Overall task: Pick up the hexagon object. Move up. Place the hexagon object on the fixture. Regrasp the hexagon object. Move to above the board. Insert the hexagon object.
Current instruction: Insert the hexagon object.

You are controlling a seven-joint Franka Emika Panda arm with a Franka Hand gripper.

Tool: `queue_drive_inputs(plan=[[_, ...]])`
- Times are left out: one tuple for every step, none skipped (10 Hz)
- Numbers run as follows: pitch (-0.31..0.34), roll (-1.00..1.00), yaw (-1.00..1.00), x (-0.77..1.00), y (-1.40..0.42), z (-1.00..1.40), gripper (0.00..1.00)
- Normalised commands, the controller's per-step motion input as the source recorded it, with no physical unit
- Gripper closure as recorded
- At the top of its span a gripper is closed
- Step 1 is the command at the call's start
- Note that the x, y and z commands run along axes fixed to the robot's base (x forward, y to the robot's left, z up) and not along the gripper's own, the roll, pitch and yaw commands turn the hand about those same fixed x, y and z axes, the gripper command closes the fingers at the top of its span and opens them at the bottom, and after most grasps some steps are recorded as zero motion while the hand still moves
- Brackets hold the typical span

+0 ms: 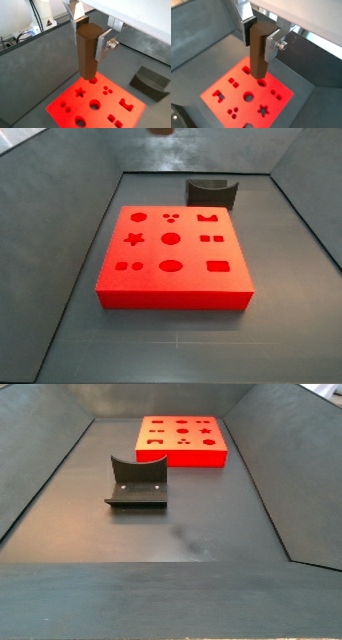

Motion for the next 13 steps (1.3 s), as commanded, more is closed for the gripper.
queue_drive_inputs(plan=[[-0.130, -0.16, 0.19, -0.69, 0.71, -0.57, 1.00], [-0.071, -0.20, 0.39, -0.59, 0.74, -0.58, 1.00], [-0.099, -0.23, 0.33, -0.54, 0.75, -0.60, 1.00], [-0.113, -0.32, 0.00, -0.31, 0.83, -0.50, 1.00], [-0.110, -0.35, -0.03, -0.08, 0.67, -0.48, 1.00], [-0.107, -0.35, -0.04, 0.00, 0.67, -0.47, 1.00], [-0.119, -0.35, -0.10, 0.00, 0.61, -0.46, 1.00], [-0.129, -0.25, -0.49, 0.00, 0.24, -0.54, 1.00], [-0.134, -0.17, -0.87, -0.02, 0.00, -0.62, 1.00], [-0.176, -0.13, -0.92, -0.10, -0.04, -0.59, 1.00], [-0.069, -0.12, -0.91, -0.05, 0.00, -0.73, 1.00], [0.000, 0.00, 0.00, -0.03, -0.03, 0.00, 1.00], [0.000, 0.00, 0.00, -0.09, 0.00, -0.01, 1.00]])
